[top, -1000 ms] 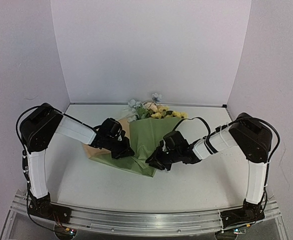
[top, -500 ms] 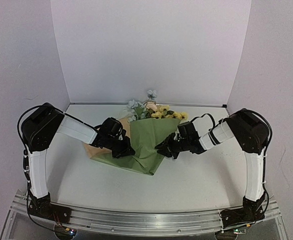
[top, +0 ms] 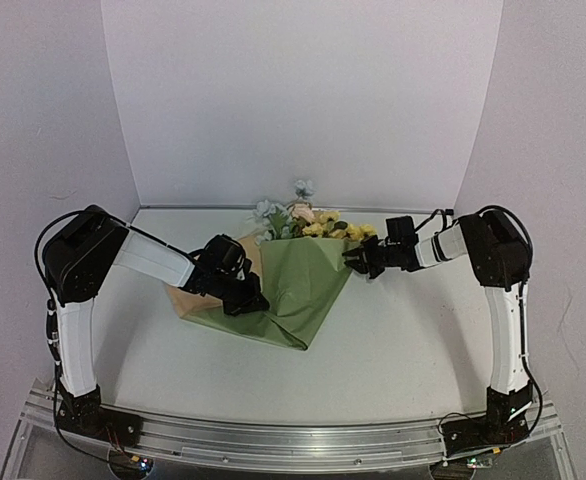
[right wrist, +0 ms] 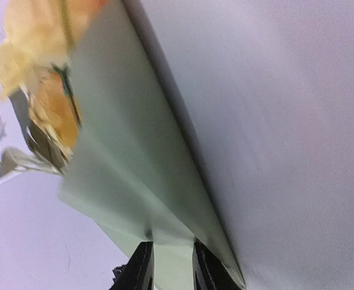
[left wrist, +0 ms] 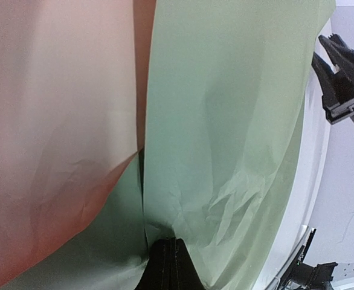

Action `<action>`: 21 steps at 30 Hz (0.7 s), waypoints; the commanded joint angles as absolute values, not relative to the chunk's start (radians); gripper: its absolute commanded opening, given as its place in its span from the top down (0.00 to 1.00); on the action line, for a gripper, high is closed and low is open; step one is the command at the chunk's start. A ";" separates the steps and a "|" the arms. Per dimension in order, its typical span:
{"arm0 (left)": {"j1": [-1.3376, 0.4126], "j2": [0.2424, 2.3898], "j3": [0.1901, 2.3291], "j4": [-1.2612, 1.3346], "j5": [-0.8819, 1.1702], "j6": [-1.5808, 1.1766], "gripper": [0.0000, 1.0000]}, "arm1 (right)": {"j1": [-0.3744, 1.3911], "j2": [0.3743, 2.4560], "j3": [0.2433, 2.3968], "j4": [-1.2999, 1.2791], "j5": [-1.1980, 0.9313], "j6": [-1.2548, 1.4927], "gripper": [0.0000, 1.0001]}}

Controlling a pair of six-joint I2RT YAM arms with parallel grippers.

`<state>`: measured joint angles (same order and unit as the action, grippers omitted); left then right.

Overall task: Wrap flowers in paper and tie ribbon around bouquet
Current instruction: Press the fold line on the 2/3-folded wrapping paper, then pick up the two-thirds-folded wrapping paper from the center of the board.

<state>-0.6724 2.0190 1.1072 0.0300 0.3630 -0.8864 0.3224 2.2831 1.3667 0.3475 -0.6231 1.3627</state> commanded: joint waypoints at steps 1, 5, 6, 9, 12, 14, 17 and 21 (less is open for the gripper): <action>-0.663 2.057 1.086 -0.108 0.289 -0.864 1.00 | 0.296 2.296 1.480 0.208 -0.591 1.328 0.75; -0.664 2.033 1.093 -0.104 0.289 -0.855 1.00 | 0.318 2.157 1.515 -0.026 -0.531 1.135 0.71; -0.664 2.027 1.095 -0.102 0.290 -0.854 1.00 | 0.333 2.122 1.509 -0.065 -0.519 1.094 0.71; -0.670 2.003 1.106 -0.095 0.293 -0.847 0.99 | 0.393 1.995 1.464 -0.147 -0.480 1.010 0.70; -0.677 1.977 1.118 -0.087 0.296 -0.847 0.99 | 0.494 1.905 1.401 -0.200 -0.409 0.944 0.69; -0.679 1.957 1.122 -0.079 0.298 -0.850 0.98 | 0.577 1.872 1.363 -0.233 -0.363 0.907 0.69; -0.680 1.926 1.121 -0.066 0.307 -0.857 0.98 | 0.672 1.867 1.319 -0.233 -0.334 0.896 0.69; -0.681 1.896 1.122 -0.055 0.315 -0.861 0.97 | 0.767 1.911 1.321 -0.203 -0.321 0.890 0.70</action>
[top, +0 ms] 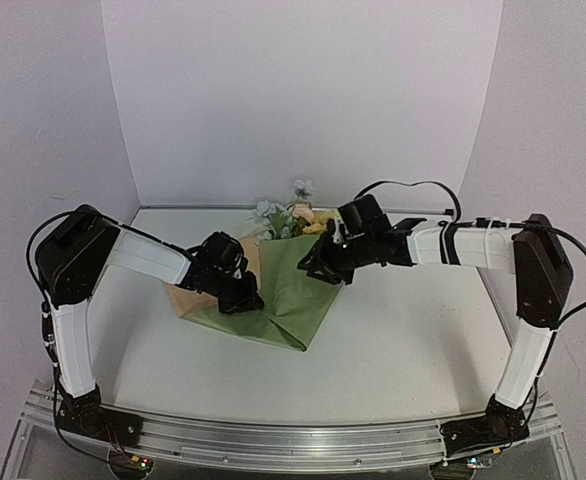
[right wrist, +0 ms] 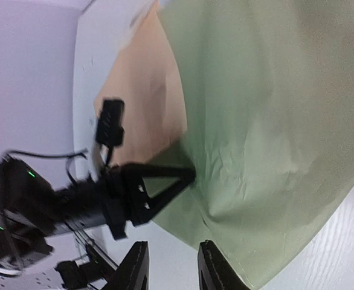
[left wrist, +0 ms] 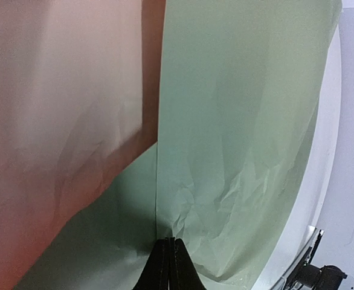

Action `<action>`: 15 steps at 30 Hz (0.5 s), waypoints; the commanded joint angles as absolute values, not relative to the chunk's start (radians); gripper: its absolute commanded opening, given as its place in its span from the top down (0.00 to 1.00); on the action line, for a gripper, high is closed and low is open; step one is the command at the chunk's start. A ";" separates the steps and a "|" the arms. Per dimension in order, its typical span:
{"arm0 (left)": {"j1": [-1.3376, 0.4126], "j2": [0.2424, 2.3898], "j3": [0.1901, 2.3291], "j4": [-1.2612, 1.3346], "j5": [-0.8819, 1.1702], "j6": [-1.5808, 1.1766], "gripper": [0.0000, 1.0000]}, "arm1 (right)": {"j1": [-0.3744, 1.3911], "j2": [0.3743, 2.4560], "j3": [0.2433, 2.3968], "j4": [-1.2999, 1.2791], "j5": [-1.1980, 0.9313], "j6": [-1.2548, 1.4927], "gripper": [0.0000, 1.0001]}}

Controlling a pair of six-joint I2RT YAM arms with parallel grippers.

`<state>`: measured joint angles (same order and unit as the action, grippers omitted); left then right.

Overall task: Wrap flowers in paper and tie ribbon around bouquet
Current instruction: Pick up the two-thirds-folded wrapping paper from the center of the board.

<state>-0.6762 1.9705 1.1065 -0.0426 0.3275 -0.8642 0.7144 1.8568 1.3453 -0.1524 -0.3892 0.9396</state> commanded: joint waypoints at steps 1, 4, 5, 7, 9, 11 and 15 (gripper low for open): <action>-0.680 1.892 1.126 -0.057 0.316 -0.860 0.97 | 0.786 1.926 1.331 -0.201 -0.313 0.884 0.70; -0.680 1.875 1.129 -0.054 0.318 -0.862 0.96 | 0.843 1.968 1.377 -0.206 -0.272 0.859 0.69; -0.680 1.869 1.128 -0.054 0.320 -0.864 0.96 | 0.855 1.986 1.400 -0.214 -0.258 0.852 0.69; -0.679 1.853 1.123 -0.054 0.316 -0.869 0.96 | 0.873 2.021 1.437 -0.230 -0.247 0.845 0.69; -0.674 1.826 1.109 -0.053 0.312 -0.877 0.95 | 0.882 2.054 1.472 -0.236 -0.245 0.844 0.70; -0.664 1.782 1.086 -0.053 0.306 -0.889 0.92 | 0.891 2.079 1.505 -0.251 -0.234 0.836 0.70; -0.632 1.650 0.992 -0.066 0.288 -0.915 0.85 | 0.901 2.120 1.563 -0.279 -0.226 0.821 0.70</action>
<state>-0.6674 1.8074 1.0619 -0.0565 0.3178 -0.8830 0.8926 2.0880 1.4798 -0.2507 -0.2719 0.8552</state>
